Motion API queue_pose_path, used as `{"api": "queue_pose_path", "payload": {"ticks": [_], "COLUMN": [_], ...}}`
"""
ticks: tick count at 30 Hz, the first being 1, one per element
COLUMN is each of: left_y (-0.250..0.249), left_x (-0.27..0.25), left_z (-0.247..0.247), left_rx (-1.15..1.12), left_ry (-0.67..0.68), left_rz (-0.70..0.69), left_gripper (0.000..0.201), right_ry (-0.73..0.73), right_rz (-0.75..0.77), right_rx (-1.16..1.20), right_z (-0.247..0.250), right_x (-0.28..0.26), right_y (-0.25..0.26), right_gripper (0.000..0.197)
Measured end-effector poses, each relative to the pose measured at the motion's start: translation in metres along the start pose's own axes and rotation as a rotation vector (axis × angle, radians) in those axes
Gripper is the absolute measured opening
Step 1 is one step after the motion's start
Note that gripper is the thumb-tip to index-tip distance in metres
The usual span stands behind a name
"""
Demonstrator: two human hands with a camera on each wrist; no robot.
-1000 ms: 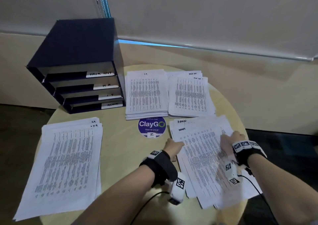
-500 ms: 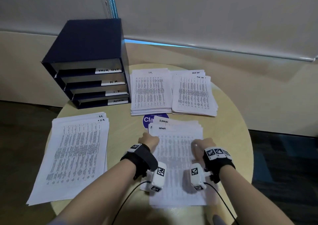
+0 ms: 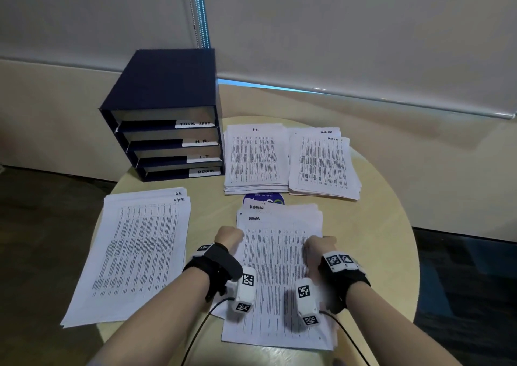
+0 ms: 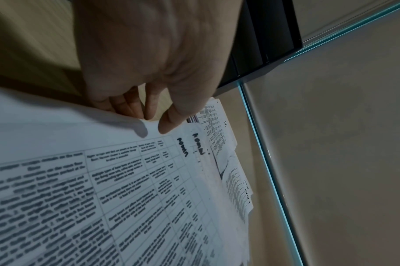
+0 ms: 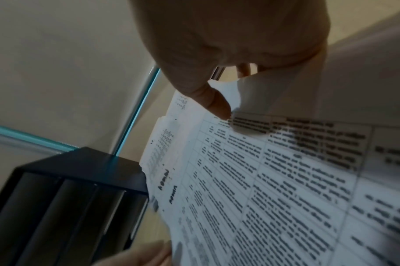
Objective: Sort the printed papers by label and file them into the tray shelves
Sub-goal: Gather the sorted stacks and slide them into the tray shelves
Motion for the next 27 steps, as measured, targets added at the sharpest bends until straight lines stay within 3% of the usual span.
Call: {"api": "queue_pose_path", "payload": {"ticks": [2,3,4,6,7,11,15,18,20,23,27], "left_y": [0.002,-0.001,-0.002,-0.003,-0.012,-0.055,-0.113,-0.141,-0.144,-0.133,-0.119], "left_x": [0.000,-0.003,-0.002,-0.001,-0.006,-0.013,-0.036,-0.070,-0.090,-0.097,-0.080], "left_z": [0.003,0.004,0.005,0.006,0.009,0.029,0.063,0.079,0.074,0.068,0.075], "left_rx": [-0.005,-0.021,-0.086,-0.279,-0.366,-0.530,-0.508,-0.426,-0.332,-0.269,-0.403], "left_ry": [0.006,0.021,0.034,0.091,0.133,0.183,-0.021,-0.212,-0.257,-0.283,-0.217], "left_rz": [0.001,-0.033,-0.067,-0.106,-0.146,-0.313,-0.564,-0.740,-0.842,-0.872,-0.735], "left_gripper": [0.018,0.014,0.023,0.084,0.101,0.098,0.055,0.050,0.040,0.032,0.039], "right_ry": [0.093,0.140,0.206,0.323,0.380,0.473,0.386,0.277,0.226,0.249,0.266], "right_rz": [0.128,0.190,0.240,0.356,0.409,0.512,0.724,0.877,0.937,0.914,0.832], "right_rx": [-0.015,0.003,0.058,0.126,0.152,0.391,0.470,0.507,0.521,0.530,0.659], "right_z": [-0.007,-0.010,-0.009,-0.002,0.002,0.027,0.040,0.044,0.038,0.021,0.026], "right_x": [-0.005,-0.011,-0.019,-0.036,-0.044,-0.066,-0.102,-0.129,-0.139,-0.136,-0.126], "right_y": [0.015,0.024,0.032,0.051,0.061,0.094,0.127,0.141,0.143,0.141,0.145], "right_gripper": [0.034,0.030,0.031,0.034,0.034,0.034,0.017,0.013,0.019,0.031,0.027]}}
Point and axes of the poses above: each hand's wrist, its own x-axis towards the middle knuckle, its own z-axis out of the back of the hand, y = z × x, the point moved 10 cm from there along x, towards the middle knuckle, and after that the axes turned 8 degrees about -z, right-handed, at the moved point
